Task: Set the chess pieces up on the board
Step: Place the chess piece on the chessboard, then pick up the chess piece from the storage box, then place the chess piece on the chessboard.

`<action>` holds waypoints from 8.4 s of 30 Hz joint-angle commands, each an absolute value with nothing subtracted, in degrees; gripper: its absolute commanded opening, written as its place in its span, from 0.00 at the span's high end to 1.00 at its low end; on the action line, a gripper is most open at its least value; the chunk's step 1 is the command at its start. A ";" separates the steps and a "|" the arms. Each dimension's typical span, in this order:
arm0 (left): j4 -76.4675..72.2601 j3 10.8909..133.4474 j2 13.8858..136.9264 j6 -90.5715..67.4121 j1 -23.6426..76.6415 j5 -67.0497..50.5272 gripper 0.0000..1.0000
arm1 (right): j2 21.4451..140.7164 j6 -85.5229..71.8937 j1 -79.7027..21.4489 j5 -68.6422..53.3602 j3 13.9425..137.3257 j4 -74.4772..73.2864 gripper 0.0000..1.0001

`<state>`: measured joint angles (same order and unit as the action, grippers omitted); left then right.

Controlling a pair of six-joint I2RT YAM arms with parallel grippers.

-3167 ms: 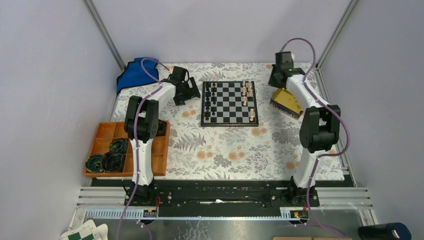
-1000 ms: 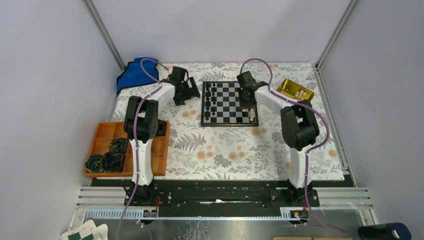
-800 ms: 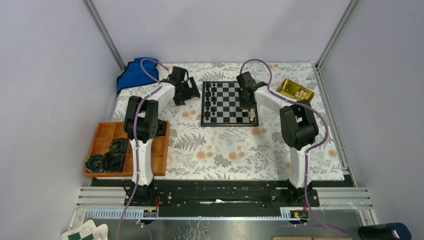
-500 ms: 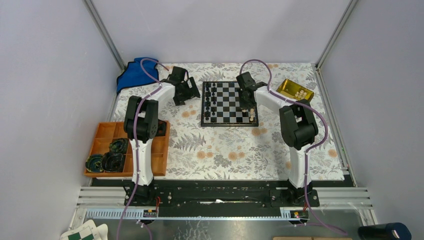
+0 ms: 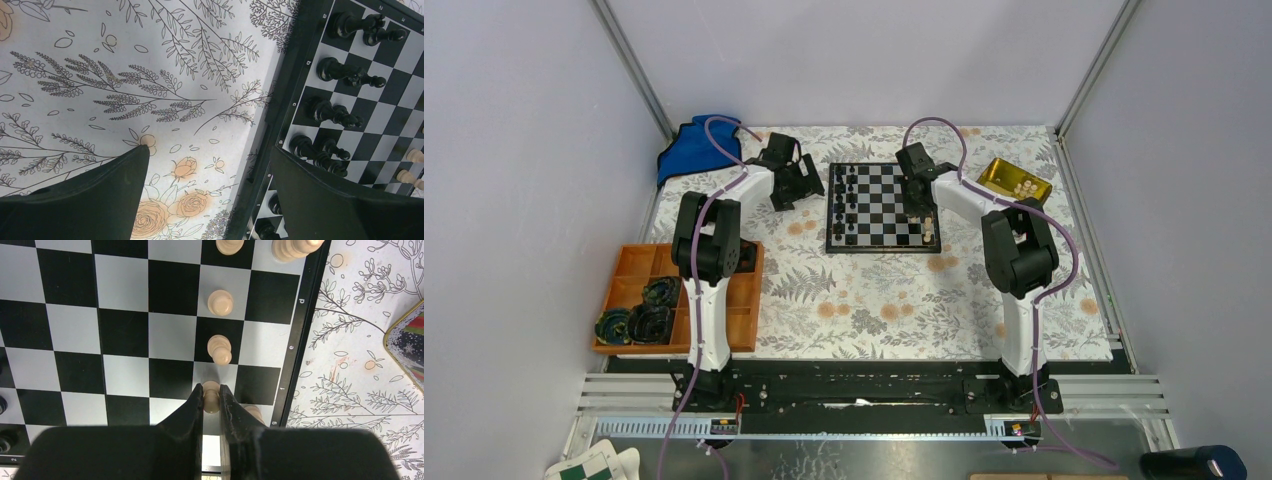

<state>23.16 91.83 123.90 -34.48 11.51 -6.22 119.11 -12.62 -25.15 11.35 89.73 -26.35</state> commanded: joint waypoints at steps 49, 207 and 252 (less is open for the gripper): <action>23.69 89.89 125.65 -35.07 11.60 -7.47 0.01 | 117.38 -11.15 -25.57 11.91 93.03 -26.85 0.69; 23.98 89.13 126.01 -35.14 9.75 -7.64 0.01 | 113.44 -17.76 9.05 7.53 95.71 -19.96 1.00; 23.04 88.36 124.94 -35.88 10.50 -8.23 0.01 | 114.67 -15.12 -14.49 6.43 103.36 -27.66 1.00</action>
<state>21.17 90.15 123.15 -35.33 10.35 -8.19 113.80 -15.86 -13.41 6.42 100.53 -27.31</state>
